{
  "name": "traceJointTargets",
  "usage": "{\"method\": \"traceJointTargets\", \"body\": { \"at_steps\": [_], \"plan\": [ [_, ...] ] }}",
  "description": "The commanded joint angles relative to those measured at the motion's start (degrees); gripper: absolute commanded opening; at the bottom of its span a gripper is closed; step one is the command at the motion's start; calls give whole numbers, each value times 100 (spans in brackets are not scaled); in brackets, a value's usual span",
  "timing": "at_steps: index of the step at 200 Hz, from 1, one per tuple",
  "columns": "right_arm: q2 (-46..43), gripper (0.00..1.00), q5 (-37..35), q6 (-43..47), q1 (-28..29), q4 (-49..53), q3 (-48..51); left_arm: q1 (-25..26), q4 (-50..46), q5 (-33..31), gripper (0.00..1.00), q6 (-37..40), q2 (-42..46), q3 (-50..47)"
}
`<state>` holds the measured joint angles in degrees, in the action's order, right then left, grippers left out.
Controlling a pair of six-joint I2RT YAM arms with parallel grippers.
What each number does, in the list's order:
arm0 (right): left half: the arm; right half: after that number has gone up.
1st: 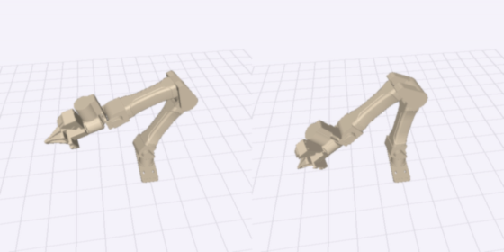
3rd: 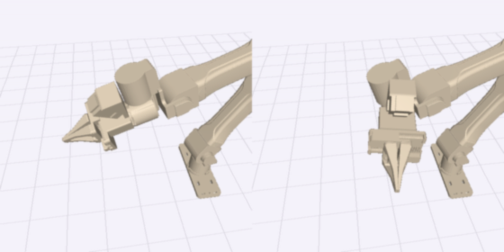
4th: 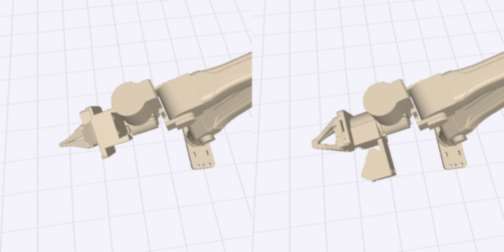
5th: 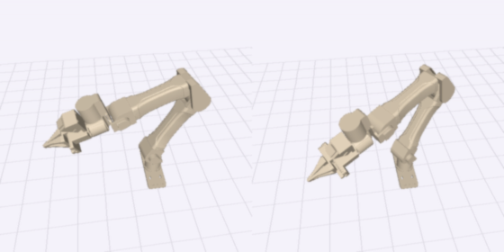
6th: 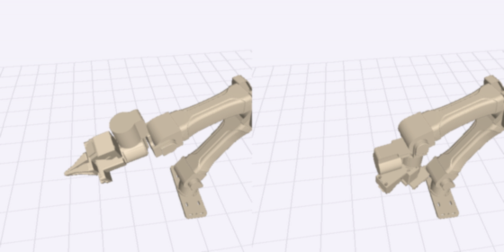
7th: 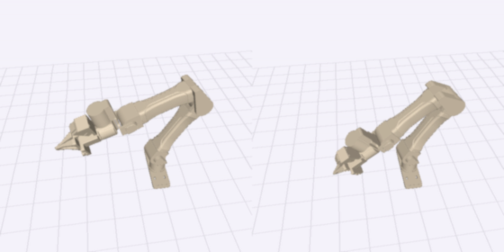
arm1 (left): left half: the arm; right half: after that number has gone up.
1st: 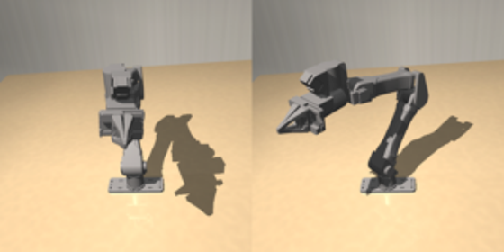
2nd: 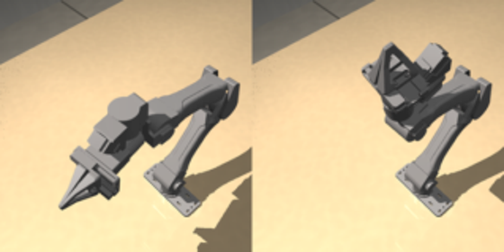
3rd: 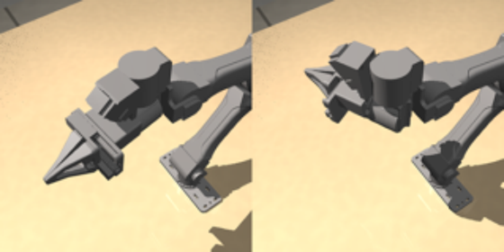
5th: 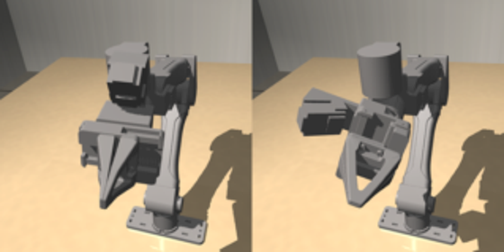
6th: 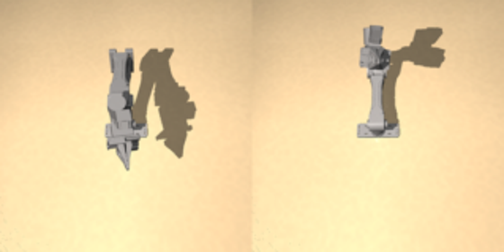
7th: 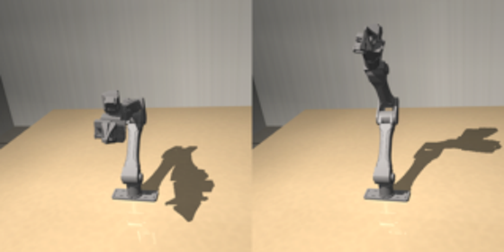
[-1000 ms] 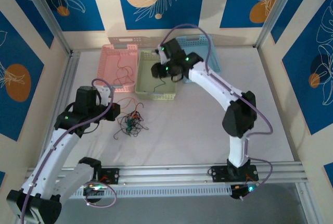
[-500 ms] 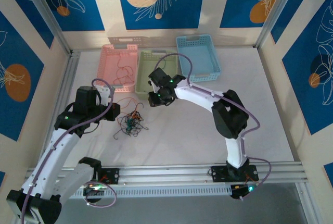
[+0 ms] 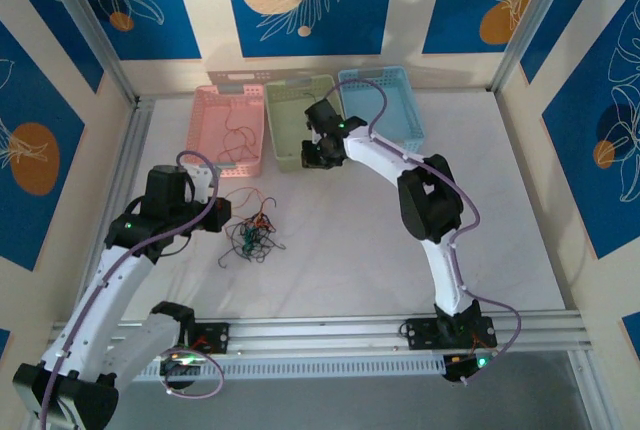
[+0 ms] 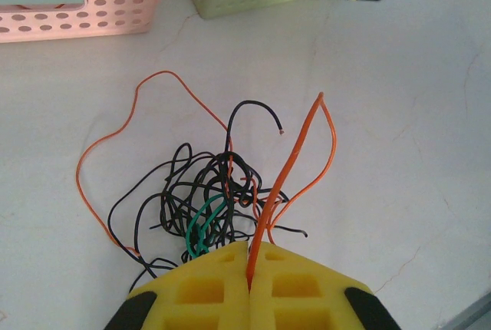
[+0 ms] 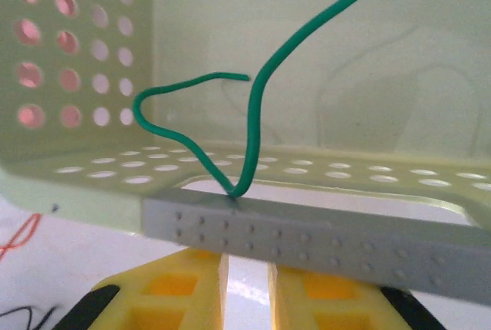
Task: Untangle the cables
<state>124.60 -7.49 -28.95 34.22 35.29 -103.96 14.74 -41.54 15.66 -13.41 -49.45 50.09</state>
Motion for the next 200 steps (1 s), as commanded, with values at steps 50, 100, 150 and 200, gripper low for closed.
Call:
{"method": "traceJointTargets", "body": {
  "at_steps": [50, 100, 150, 200],
  "plan": [
    [-2687, 48, 425, -137, 1247, -1864, 3570, -42, -22, 51, 0, 40, 36, -29],
    [-2960, 57, 770, 222, 1941, -2911, 4650, -42, -26, 53, 0, 40, 48, -26],
    [-2288, 58, 364, 585, 2552, -2813, 4225, -36, -21, 51, 0, 40, 59, -25],
    [-1849, 56, -488, 650, 2668, -2468, 3785, -42, -16, 51, 0, 38, 50, -30]
  ]
}}
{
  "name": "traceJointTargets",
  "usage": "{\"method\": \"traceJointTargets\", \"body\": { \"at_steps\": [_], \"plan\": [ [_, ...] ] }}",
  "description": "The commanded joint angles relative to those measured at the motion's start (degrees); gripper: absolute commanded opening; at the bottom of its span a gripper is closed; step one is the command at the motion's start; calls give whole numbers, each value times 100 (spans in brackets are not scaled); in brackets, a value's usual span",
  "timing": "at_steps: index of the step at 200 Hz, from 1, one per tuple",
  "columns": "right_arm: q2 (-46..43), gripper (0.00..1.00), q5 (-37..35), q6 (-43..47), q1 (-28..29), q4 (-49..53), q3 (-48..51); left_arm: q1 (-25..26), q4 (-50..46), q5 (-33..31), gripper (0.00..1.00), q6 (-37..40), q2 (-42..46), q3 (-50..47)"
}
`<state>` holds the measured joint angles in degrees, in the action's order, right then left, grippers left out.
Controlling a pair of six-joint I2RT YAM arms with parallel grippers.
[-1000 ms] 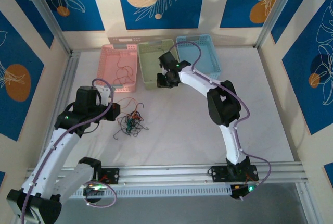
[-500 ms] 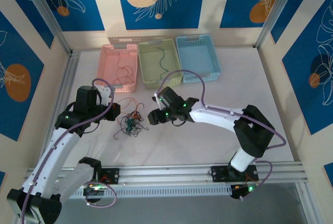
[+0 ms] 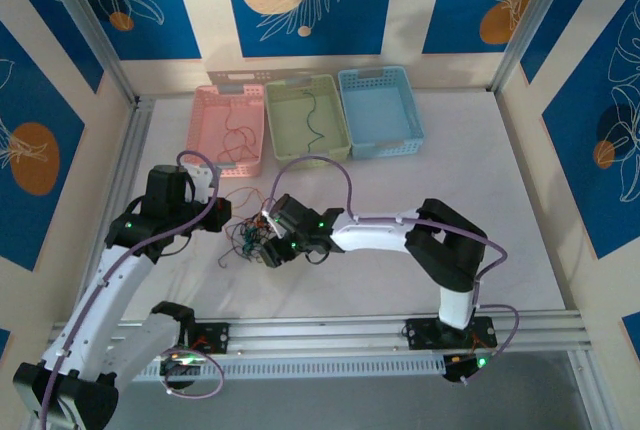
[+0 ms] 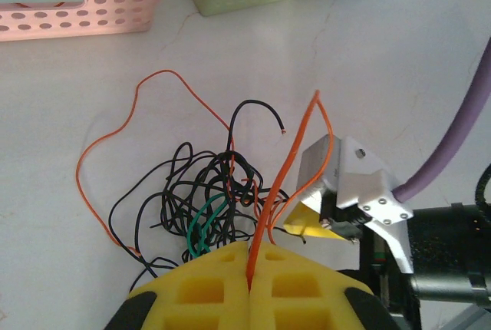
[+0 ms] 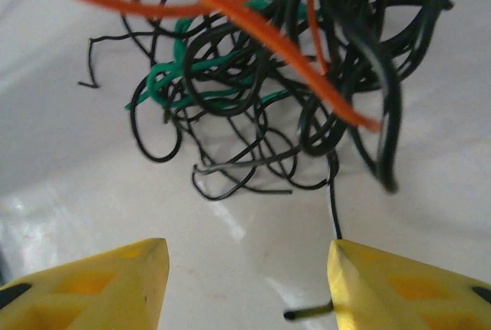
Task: Untangle the cables
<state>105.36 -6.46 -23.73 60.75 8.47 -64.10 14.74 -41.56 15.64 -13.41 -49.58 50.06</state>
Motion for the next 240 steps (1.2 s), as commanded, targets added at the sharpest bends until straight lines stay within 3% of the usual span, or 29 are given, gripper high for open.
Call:
{"method": "traceJointTargets", "body": {
  "at_steps": [1, 79, 111, 146, 168, 216, 240],
  "plan": [
    [73, 56, -601, 125, 15, 211, -201, -42, -17, 53, 0, 39, 63, -30],
    [239, 35, -906, 29, 15, 339, -233, -37, -26, -12, 0, 14, 32, -32],
    [94, 0, -1039, -16, -18, 239, -116, -42, -36, -58, 0, 7, 1, -23],
    [-923, 0, -1258, -389, -464, -94, 741, -41, -54, -315, 0, -55, 58, -6],
    [-1984, 0, -895, -882, -1415, -243, 1603, -43, -89, -569, 0, -91, 170, 21],
    [-3972, 0, 274, -1810, -4729, -150, 3124, -215, -159, -1260, 0, -223, 621, 91],
    [-4526, 0, 370, -1746, -5884, 64, 3472, -391, -163, -1594, 0, -232, 965, 91]
  ]
}}
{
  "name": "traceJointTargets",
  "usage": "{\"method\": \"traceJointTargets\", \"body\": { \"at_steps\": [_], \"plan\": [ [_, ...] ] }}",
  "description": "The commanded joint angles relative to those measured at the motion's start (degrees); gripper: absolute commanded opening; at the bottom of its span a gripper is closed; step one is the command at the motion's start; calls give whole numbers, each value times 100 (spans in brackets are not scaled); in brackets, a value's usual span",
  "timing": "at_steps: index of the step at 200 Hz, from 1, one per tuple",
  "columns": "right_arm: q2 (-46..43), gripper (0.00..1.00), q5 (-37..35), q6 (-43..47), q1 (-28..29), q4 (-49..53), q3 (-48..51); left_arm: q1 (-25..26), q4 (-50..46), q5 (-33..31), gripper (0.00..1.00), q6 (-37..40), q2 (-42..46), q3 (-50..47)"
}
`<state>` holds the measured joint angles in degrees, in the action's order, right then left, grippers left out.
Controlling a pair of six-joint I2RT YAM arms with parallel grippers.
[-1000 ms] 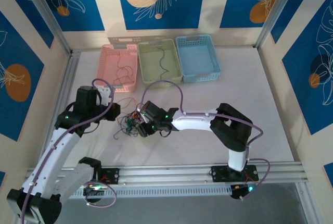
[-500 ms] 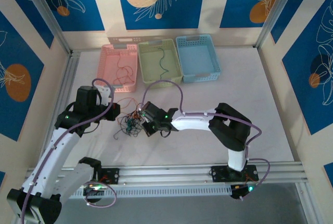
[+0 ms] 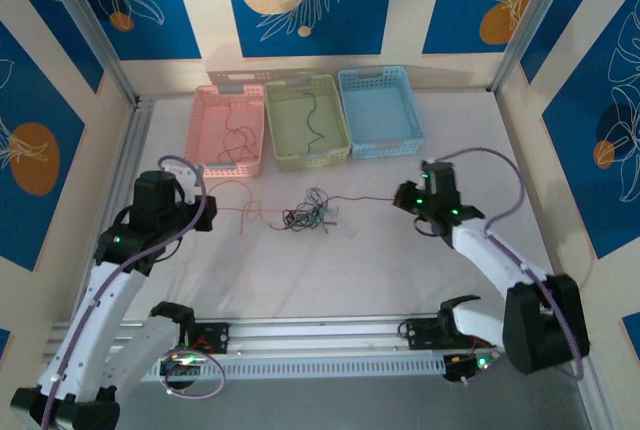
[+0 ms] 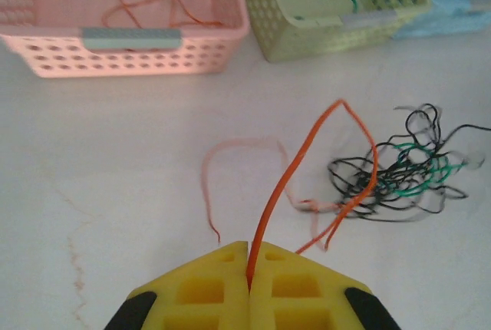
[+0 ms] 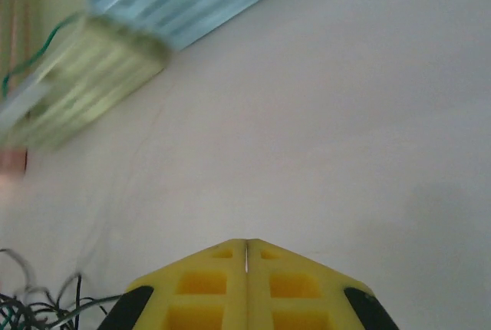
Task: Untangle the cables
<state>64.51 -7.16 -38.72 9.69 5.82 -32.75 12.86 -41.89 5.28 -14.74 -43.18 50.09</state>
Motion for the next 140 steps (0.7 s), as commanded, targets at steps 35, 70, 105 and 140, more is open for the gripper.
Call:
{"method": "traceJointTargets", "body": {
  "at_steps": [35, 70, 105, 140],
  "plan": [
    [-729, 0, 357, -377, -1716, 393, 817, -378, -210, -1091, 0, -109, 695, 131],
    [-940, 0, 305, -601, -2220, 435, 1041, -490, -350, -1837, 0, -147, 1105, 193],
    [-941, 0, 320, -720, -2364, 468, 1087, -655, -373, -2315, 0, -188, 1562, 203],
    [-1178, 0, 359, -838, -2521, 397, 1271, -958, -380, -2663, 0, -208, 1912, 221]
  ]
}}
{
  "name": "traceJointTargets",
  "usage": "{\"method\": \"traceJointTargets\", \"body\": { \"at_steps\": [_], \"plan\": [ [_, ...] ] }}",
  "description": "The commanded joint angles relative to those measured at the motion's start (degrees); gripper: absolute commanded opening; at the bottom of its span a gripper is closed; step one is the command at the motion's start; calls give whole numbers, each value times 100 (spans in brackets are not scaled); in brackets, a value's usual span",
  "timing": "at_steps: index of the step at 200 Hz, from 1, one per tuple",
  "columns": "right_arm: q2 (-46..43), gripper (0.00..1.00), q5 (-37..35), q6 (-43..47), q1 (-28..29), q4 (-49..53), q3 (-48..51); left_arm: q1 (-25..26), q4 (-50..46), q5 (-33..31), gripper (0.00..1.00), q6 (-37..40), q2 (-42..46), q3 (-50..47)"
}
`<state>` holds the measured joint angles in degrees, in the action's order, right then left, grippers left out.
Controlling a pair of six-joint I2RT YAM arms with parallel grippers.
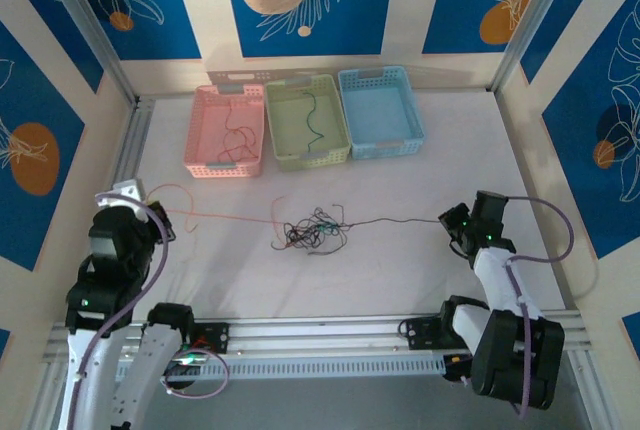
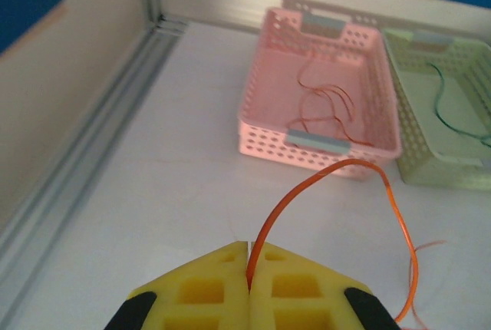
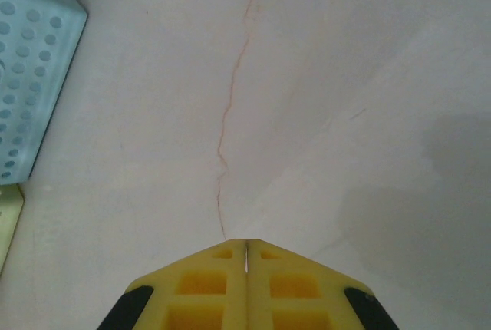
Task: Untangle the cables
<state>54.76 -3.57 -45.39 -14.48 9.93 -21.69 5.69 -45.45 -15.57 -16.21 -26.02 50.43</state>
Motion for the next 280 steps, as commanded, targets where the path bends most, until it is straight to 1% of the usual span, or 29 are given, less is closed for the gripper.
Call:
{"method": "traceJointTargets", "body": {
  "at_steps": [1, 24, 38, 75, 108, 137, 145, 162, 180, 207, 252, 272, 280],
  "plan": [
    [-203, 0, 3, -172, -101, -16, 165, -242, -24, -583, 0, -60, 200, 190],
    [-138, 0, 21, -179, -125, -11, 139, -279, -33, -774, 0, 125, 82, 354],
    [-121, 0, 36, -179, -140, -25, 139, -279, -71, -922, 0, 317, -105, 686],
    [-122, 0, 51, -181, -142, -35, 148, -285, -159, -1454, 0, 761, -803, 2058],
    [-99, 0, 53, -182, -141, -44, 148, -279, -329, -1719, 0, 1180, -1649, 3372],
    [-89, 0, 65, -173, -134, -50, 148, -280, -563, -2297, 0, 1389, -2221, 4370],
    [-88, 0, 54, -171, -127, -66, 148, -279, -788, -2269, 0, 1308, -2442, 4770],
    [-48, 0, 41, -182, -125, -53, 131, -276, -1114, -1938, 0, 1297, -2865, 5517],
    [-36, 0, 43, -178, -119, -49, 129, -276, -1350, -2118, 0, 1556, -3236, 6115],
    [-32, 0, 39, -175, -125, -52, 126, -271, -1443, -2261, 0, 1638, -3406, 6609],
    [-5, 0, 41, -177, -125, -52, 121, -272, -1642, -2220, 0, 1642, -3803, 7295],
    [21, 0, 30, -183, -125, -52, 104, -262, -1668, -2510, 0, 1735, -3906, 7521],
    [41, 0, 34, -182, -125, -48, 96, -262, -1644, -2526, 0, 1735, -3881, 7563]
  ]
}}
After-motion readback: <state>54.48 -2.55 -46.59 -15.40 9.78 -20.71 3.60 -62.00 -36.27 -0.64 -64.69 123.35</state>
